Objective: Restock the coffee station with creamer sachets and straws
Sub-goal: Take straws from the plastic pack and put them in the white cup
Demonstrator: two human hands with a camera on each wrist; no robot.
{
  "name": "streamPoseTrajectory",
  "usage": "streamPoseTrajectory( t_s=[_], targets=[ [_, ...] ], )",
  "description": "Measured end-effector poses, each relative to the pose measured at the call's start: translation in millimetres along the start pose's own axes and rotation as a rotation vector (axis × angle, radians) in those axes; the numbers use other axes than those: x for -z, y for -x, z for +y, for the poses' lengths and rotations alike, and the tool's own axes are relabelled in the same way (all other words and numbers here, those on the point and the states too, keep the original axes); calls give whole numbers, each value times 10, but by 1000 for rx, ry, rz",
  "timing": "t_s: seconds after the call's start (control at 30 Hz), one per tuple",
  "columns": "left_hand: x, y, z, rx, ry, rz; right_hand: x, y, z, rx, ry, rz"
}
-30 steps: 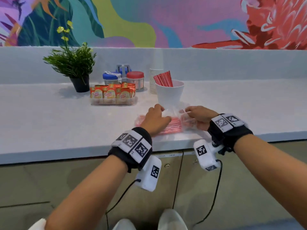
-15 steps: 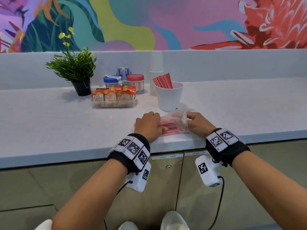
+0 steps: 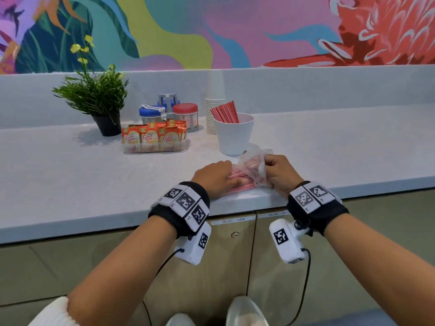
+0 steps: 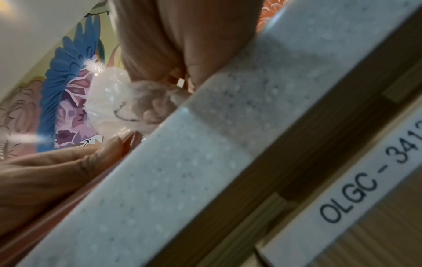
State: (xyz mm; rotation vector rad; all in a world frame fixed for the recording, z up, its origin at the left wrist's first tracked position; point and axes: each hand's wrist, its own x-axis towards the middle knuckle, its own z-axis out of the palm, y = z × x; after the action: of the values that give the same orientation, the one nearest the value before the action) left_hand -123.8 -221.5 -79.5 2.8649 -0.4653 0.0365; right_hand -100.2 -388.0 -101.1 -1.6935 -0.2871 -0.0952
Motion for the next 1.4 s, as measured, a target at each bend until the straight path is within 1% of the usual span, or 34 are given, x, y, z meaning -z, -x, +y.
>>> streamPoseTrajectory(
  t_s=[0.07, 0.17, 0.37, 0.47, 0.57, 0.63, 0.7, 0.77, 0.83, 0.9, 0.97, 1.07, 1.13, 1.2, 1.23, 1.27, 1.33, 1.4],
  targets=[
    [-17, -14, -34, -12, 21, -4, 25, -12, 31, -16, -8, 51],
    [-33, 5, -90, -14, 32, 5, 54, -25, 64, 5, -32, 101],
    [-6, 73, -180, 10, 37, 5, 70, 2, 44, -20, -320, 235],
    [35, 118, -248, 51, 42, 4, 80, -8, 41, -6, -390, 290],
    [120, 116, -268, 117, 68, -16, 65, -8, 27, -2, -399, 276],
    [179, 111, -183, 120, 145, 51, 59, -16, 24, -11, -382, 260],
    [202, 93, 1, 49, 199, 163, 56, -18, 24, -15, -365, 251],
    [166, 41, 202, -27, 159, 223, 49, -11, 25, -16, -360, 241],
    [92, -30, 341, -37, 58, 215, 67, -5, 9, -9, -368, 236],
    [39, -92, 385, -11, -30, 190, 133, -16, -45, 6, -372, 259],
    [14, -133, 361, 11, -38, 156, 235, -48, -119, 22, -364, 295],
    [-17, -182, 291, 34, 57, 129, 299, -86, -206, 31, -404, 327],
    [-26, -185, 273, 49, 161, 138, 238, -85, -244, 19, -496, 321],
    [-4, -173, 293, 49, 255, 133, 138, -83, -278, -18, -603, 277],
    [19, -158, 308, 53, 298, 123, 78, -85, -298, -45, -630, 232],
    [41, -149, 320, 55, 344, 114, 18, -91, -313, -71, -621, 180],
    [89, -123, 340, 47, 406, 104, -93, -115, -329, -97, -487, 117],
    [131, -85, 336, 52, 415, 84, -167, -168, -353, -72, -326, 143]
  ],
)
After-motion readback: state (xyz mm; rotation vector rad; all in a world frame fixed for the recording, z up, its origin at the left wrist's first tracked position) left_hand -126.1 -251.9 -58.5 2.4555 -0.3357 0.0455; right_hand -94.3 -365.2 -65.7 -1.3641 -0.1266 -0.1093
